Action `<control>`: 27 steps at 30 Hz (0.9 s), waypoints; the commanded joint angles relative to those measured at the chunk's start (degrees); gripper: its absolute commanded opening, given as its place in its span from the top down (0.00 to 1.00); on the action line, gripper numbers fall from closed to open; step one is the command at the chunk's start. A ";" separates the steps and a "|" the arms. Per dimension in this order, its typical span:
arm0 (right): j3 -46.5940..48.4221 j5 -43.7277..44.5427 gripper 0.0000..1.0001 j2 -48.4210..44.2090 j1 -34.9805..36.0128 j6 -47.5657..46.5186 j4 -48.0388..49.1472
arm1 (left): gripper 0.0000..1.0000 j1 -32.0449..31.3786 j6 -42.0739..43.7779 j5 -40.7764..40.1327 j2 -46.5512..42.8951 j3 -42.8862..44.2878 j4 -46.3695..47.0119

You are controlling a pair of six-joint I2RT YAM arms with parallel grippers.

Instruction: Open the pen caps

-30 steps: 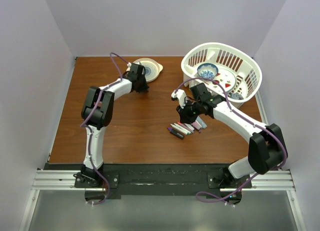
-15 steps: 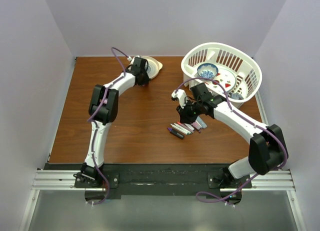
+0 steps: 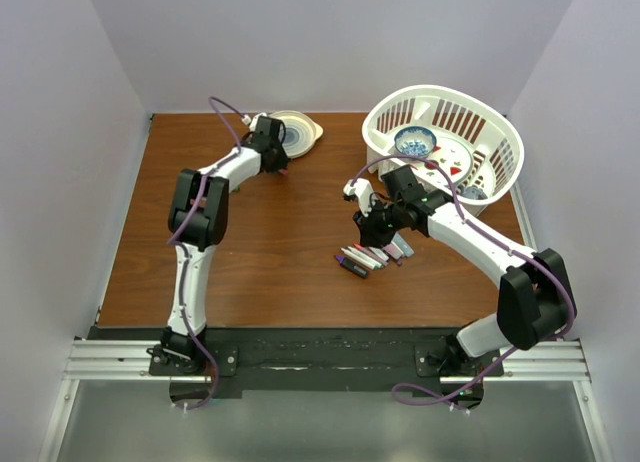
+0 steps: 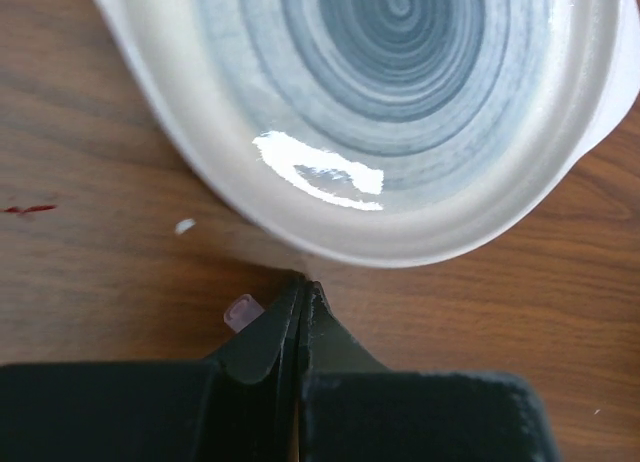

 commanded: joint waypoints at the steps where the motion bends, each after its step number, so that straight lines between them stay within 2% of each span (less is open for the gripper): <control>1: 1.96 -1.46 0.79 -1.24 -0.32 -0.76 -0.14 | 1.00 2.34 0.23 -2.27 -6.04 -7.49 1.11; 8: 1.96 -1.38 0.79 -1.32 -0.41 -0.76 -0.14 | 0.98 5.85 1.90 -0.78 -10.96 -12.07 2.43; 12: 1.96 -1.46 0.79 -1.24 -0.41 -0.76 -0.14 | 0.82 7.08 3.83 3.35 -14.82 -12.60 2.96; 13: 1.96 -1.46 0.79 -1.15 -0.32 -0.76 -0.14 | 0.73 7.17 4.27 3.71 -15.62 -12.77 2.96; 15: 1.87 -1.46 0.79 -1.24 -0.41 -0.76 -0.14 | 0.63 7.17 5.41 4.32 -19.29 -14.95 2.43; 18: 1.87 -1.46 0.79 -1.15 -0.41 -0.85 -0.14 | 0.58 7.17 3.93 3.89 -26.05 -22.23 2.87; 20: 1.87 -1.46 0.79 -1.15 -0.41 -0.85 -0.14 | 0.57 7.09 0.25 2.31 -28.80 -25.50 -2.97; 22: 1.96 -1.72 0.80 -0.97 -0.32 -0.94 -0.32 | 0.57 6.65 -5.62 -2.69 -31.61 -26.83 -9.57; 23: 1.96 -1.81 0.80 -0.97 -0.41 -0.94 -0.32 | 0.57 6.39 -7.48 -4.36 -32.23 -27.71 -17.27; 24: 1.87 -1.90 0.79 -0.97 -0.41 -0.94 -0.40 | 0.56 6.21 -8.81 -6.81 -33.28 -28.41 -20.30; 27: 1.96 -2.60 0.79 -0.71 -0.32 -0.94 -0.41 | 0.55 5.15 -10.14 -5.28 -36.61 -34.99 -22.89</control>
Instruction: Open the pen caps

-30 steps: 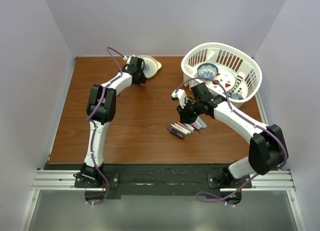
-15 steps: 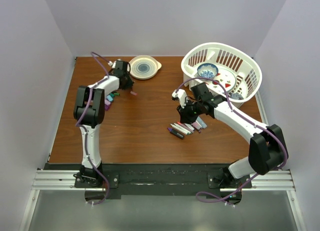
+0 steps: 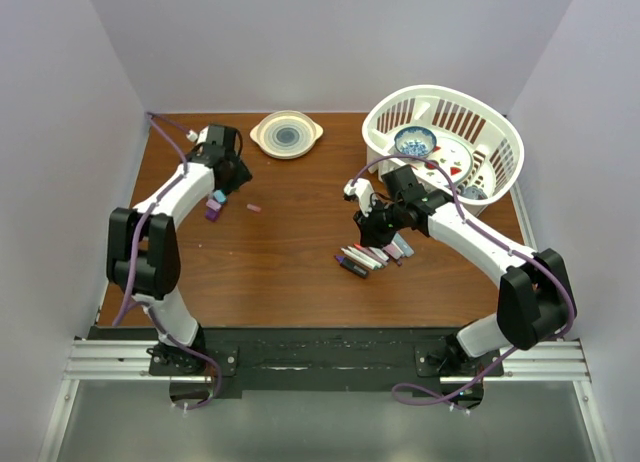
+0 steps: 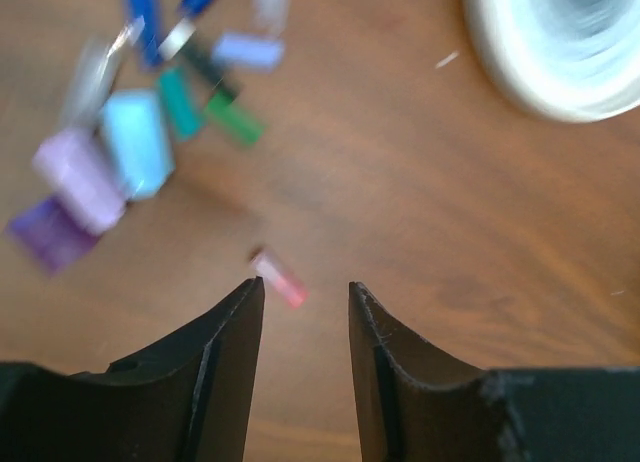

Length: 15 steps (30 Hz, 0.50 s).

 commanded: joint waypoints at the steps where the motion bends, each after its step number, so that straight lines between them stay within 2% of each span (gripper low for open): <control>1: 2.04 -2.41 0.80 -0.36 -0.13 -0.79 -0.41 | 0.55 -1.34 -5.99 -1.85 -4.65 -9.67 -10.80; 2: 2.13 -2.58 0.80 -0.18 -0.21 -0.87 -0.58 | 0.55 -1.25 -6.60 -0.80 -5.79 -13.69 -8.53; 5: 2.22 -2.76 0.80 -0.09 -0.21 -0.96 -0.85 | 0.55 -1.34 -7.83 0.27 -8.08 -17.32 -7.11; 15: 2.13 -2.85 0.80 -0.27 -0.21 -1.05 -0.85 | 0.55 -2.04 -12.75 2.12 -12.04 -23.75 -4.90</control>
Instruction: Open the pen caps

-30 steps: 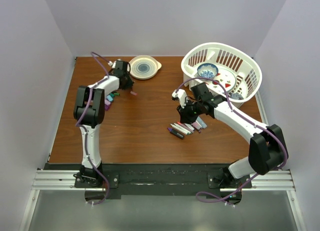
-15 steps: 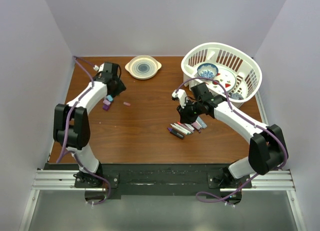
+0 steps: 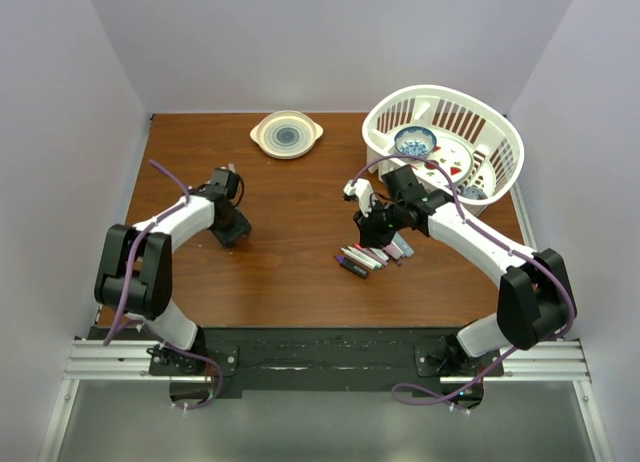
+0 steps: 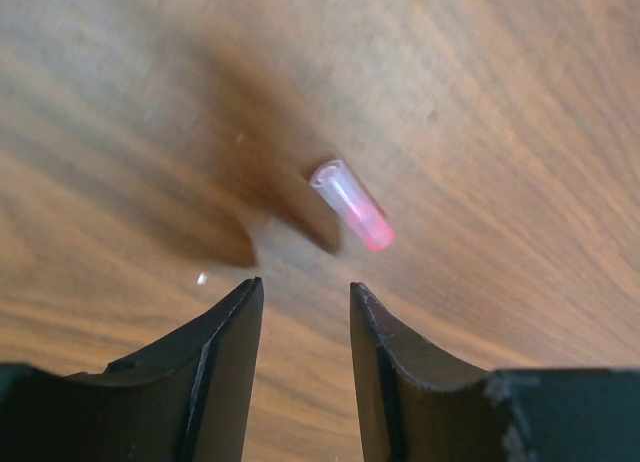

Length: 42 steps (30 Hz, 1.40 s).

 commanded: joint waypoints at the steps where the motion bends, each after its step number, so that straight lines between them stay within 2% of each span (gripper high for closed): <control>1: 2.11 -1.76 0.80 -0.29 -0.17 -1.09 -0.76 | 0.55 -0.36 -3.58 0.08 -3.87 -3.21 1.24; 15: 2.11 -1.84 0.80 -0.55 -0.17 -1.18 -0.85 | 0.57 1.31 -2.52 -0.97 -5.01 -6.46 1.94; 24: 2.11 -2.02 0.81 -0.38 -0.17 -1.27 -0.94 | 0.59 2.54 1.34 -0.71 -8.53 -6.38 3.35; 27: 2.20 -2.02 0.81 -0.38 -0.17 -1.36 -1.02 | 0.65 4.12 2.92 1.66 -6.78 -6.11 3.88; 29: 2.20 -2.02 0.81 -0.47 -0.08 -1.36 -1.02 | 0.74 4.30 3.72 3.50 -4.94 -5.41 4.05; 31: 2.20 -1.93 0.81 -0.47 -0.17 -1.36 -1.02 | 0.79 4.30 4.42 4.56 -3.87 -5.15 4.31; 42: 2.20 -2.02 0.81 -0.12 -0.17 -1.53 -1.20 | 0.84 4.30 7.93 7.10 -4.49 -5.67 6.16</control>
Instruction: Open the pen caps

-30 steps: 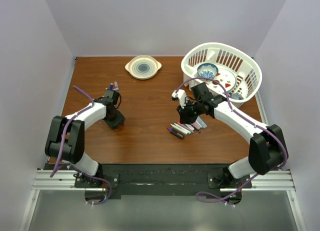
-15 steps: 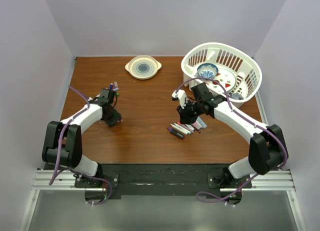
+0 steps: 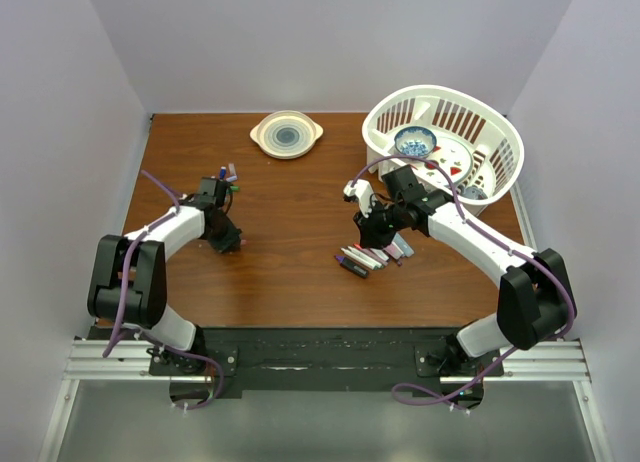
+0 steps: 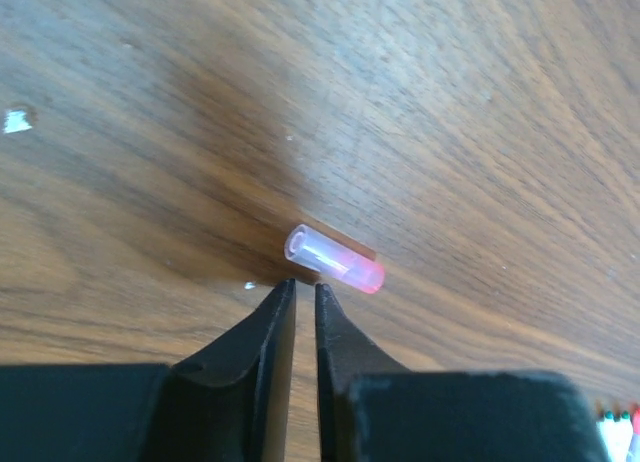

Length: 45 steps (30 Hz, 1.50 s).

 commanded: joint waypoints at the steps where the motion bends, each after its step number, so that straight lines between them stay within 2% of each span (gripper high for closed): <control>1: 2.20 -1.87 0.81 -0.20 -0.17 -0.99 -0.72 | 0.85 0.23 2.69 2.54 0.49 0.80 2.95; 5: 2.20 -1.78 0.81 -0.29 -0.17 -0.99 -0.72 | 0.87 0.23 3.30 4.48 2.43 0.97 4.35; 13: 2.20 -1.78 0.81 -0.29 -0.17 -1.08 -0.72 | 0.89 0.67 3.83 3.25 7.44 4.66 5.15; 26: 2.20 -2.04 0.81 -0.12 -0.17 -1.25 -0.89 | 0.91 5.59 7.17 2.55 12.19 8.44 6.90; 36: 2.20 -1.78 0.81 0.15 -0.26 -1.34 -0.89 | 0.92 6.03 9.28 5.71 16.93 14.94 7.52; 45: 2.29 -1.78 0.81 0.24 -0.17 -1.52 -1.07 | 0.92 7.00 9.19 3.25 20.46 19.78 7.08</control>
